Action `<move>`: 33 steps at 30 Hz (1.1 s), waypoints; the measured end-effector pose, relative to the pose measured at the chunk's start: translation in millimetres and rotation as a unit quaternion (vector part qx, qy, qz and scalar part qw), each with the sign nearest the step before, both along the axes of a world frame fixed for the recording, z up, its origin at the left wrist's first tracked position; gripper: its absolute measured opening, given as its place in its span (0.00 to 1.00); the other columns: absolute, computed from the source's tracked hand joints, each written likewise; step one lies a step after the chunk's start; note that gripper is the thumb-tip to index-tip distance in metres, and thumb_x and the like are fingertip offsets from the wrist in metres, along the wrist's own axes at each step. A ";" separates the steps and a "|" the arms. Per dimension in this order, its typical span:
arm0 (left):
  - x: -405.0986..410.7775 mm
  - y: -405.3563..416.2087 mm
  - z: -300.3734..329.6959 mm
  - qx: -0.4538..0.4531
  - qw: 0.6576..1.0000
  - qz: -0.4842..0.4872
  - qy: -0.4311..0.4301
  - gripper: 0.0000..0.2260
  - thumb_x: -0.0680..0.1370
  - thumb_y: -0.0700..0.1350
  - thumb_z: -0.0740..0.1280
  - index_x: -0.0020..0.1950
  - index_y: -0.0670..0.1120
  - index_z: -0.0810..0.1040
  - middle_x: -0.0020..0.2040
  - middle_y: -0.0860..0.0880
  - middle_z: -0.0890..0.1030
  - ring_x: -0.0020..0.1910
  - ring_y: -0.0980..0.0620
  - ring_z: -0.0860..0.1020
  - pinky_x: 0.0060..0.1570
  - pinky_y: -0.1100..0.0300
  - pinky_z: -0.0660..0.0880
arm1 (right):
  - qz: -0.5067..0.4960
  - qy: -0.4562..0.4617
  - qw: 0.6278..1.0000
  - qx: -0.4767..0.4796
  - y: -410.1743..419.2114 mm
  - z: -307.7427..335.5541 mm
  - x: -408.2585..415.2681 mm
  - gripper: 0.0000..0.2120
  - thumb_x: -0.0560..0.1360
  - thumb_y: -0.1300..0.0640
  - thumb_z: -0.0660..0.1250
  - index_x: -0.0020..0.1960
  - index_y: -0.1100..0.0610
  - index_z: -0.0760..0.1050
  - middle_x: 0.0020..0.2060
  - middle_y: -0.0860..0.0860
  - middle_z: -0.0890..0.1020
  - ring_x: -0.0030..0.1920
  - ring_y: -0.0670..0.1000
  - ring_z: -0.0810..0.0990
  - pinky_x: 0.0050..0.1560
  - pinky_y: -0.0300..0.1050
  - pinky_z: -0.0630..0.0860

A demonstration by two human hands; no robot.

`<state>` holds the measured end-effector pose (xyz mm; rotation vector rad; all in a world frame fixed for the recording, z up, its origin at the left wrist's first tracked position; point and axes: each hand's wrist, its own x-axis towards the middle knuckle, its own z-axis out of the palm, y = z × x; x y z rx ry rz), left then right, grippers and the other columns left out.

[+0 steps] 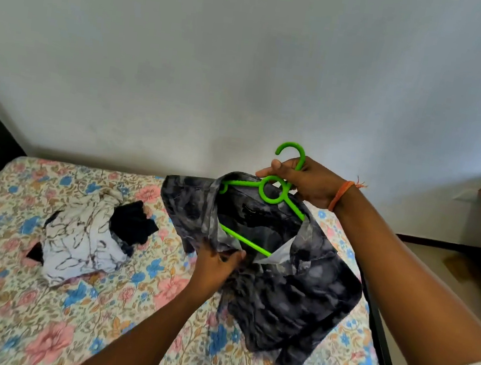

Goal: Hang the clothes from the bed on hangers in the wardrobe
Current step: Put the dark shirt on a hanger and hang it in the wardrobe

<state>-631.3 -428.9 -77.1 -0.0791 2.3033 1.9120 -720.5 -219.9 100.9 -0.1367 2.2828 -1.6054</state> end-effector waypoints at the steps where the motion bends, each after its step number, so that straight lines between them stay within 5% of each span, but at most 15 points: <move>1: 0.1 3.7 -3.4 0.006 1.000 0.012 0.001 0.09 0.74 0.41 0.75 0.53 0.44 0.81 0.45 0.49 0.84 0.48 0.50 0.83 0.51 0.54 0.80 | 0.003 -0.016 1.000 -0.009 4.8 -10.6 -5.5 0.17 0.81 0.49 0.60 0.53 0.59 0.83 0.54 0.48 0.85 0.54 0.49 0.82 0.46 0.45 0.78; 4: -6.8 13.1 -23.6 -0.042 0.999 -0.018 -0.025 0.03 0.76 0.40 0.72 0.43 0.44 0.80 0.40 0.41 0.82 0.41 0.47 0.81 0.44 0.49 0.77 | 0.009 -0.065 0.997 -0.028 22.6 -46.9 -30.3 0.20 0.83 0.51 0.56 0.54 0.63 0.81 0.52 0.49 0.86 0.53 0.47 0.82 0.57 0.45 0.78; 6: -15.1 19.8 -49.3 -0.075 0.994 -0.049 -0.058 0.12 0.76 0.41 0.72 0.37 0.37 0.74 0.32 0.38 0.75 0.34 0.41 0.76 0.34 0.49 0.70 | 0.004 -0.105 0.994 -0.025 33.9 -77.9 -52.8 0.21 0.84 0.51 0.54 0.58 0.66 0.79 0.48 0.47 0.86 0.48 0.44 0.83 0.52 0.38 0.79; 11: -50.3 40.6 -127.6 -0.135 0.979 -0.110 -0.103 0.22 0.76 0.41 0.72 0.29 0.49 0.62 0.20 0.54 0.66 0.22 0.57 0.66 0.26 0.66 0.59 | 0.021 -0.182 0.983 0.011 59.2 -211.9 -121.1 0.22 0.84 0.50 0.54 0.59 0.66 0.78 0.45 0.48 0.86 0.44 0.42 0.83 0.50 0.34 0.77; 15: -76.2 59.0 -222.6 -0.156 0.964 -0.143 -0.163 0.15 0.76 0.43 0.73 0.31 0.43 0.74 0.25 0.55 0.73 0.26 0.60 0.71 0.31 0.65 0.66 | 0.003 -0.215 0.974 0.067 78.6 -355.3 -149.5 0.20 0.82 0.47 0.60 0.54 0.61 0.82 0.51 0.54 0.85 0.52 0.49 0.82 0.63 0.46 0.74; 19: -91.1 76.1 -304.7 -0.146 0.961 -0.153 -0.181 0.19 0.78 0.41 0.70 0.28 0.49 0.72 0.23 0.59 0.73 0.27 0.63 0.73 0.31 0.71 0.65 | -0.001 -0.231 0.963 0.136 96.2 -469.1 -160.9 0.24 0.80 0.40 0.60 0.54 0.59 0.84 0.55 0.58 0.84 0.60 0.60 0.79 0.69 0.59 0.70; 22: -104.1 85.9 -355.5 -0.139 0.962 -0.137 -0.190 0.12 0.78 0.46 0.70 0.38 0.42 0.80 0.31 0.53 0.80 0.34 0.56 0.79 0.38 0.59 0.75 | 0.006 -0.253 0.949 0.187 109.1 -527.5 -178.3 0.29 0.79 0.38 0.58 0.57 0.63 0.82 0.53 0.66 0.82 0.52 0.64 0.78 0.61 0.57 0.73; 25: -117.9 98.4 -397.7 -0.136 0.962 -0.136 -0.194 0.19 0.79 0.51 0.68 0.41 0.34 0.79 0.35 0.38 0.81 0.35 0.42 0.80 0.42 0.45 0.78 | 0.000 -0.233 0.938 0.258 116.0 -570.3 -207.5 0.36 0.78 0.35 0.59 0.55 0.71 0.79 0.36 0.61 0.73 0.39 0.55 0.69 0.45 0.49 0.67; 27: -130.6 107.5 -415.1 -0.132 0.966 -0.125 -0.185 0.22 0.78 0.53 0.68 0.43 0.32 0.77 0.37 0.34 0.80 0.35 0.39 0.79 0.41 0.42 0.78 | -0.041 -0.184 0.938 0.291 120.5 -595.1 -222.0 0.31 0.77 0.36 0.63 0.45 0.67 0.78 0.36 0.57 0.74 0.41 0.54 0.72 0.46 0.47 0.68; 30: -151.9 120.6 -438.1 -0.117 0.971 -0.104 -0.180 0.25 0.76 0.55 0.71 0.39 0.31 0.73 0.35 0.32 0.77 0.34 0.38 0.77 0.38 0.44 0.75 | -0.246 -0.073 0.934 0.249 127.2 -620.0 -216.2 0.25 0.74 0.41 0.72 0.60 0.60 0.75 0.54 0.57 0.78 0.51 0.51 0.74 0.52 0.39 0.68; 33: -163.1 129.9 -458.0 -0.085 0.970 -0.089 -0.208 0.23 0.72 0.55 0.75 0.40 0.34 0.75 0.35 0.36 0.78 0.35 0.43 0.79 0.38 0.48 0.76 | -0.435 0.054 0.872 0.218 119.2 -617.1 -162.9 0.12 0.76 0.53 0.71 0.53 0.60 0.76 0.48 0.56 0.78 0.45 0.48 0.71 0.42 0.31 0.63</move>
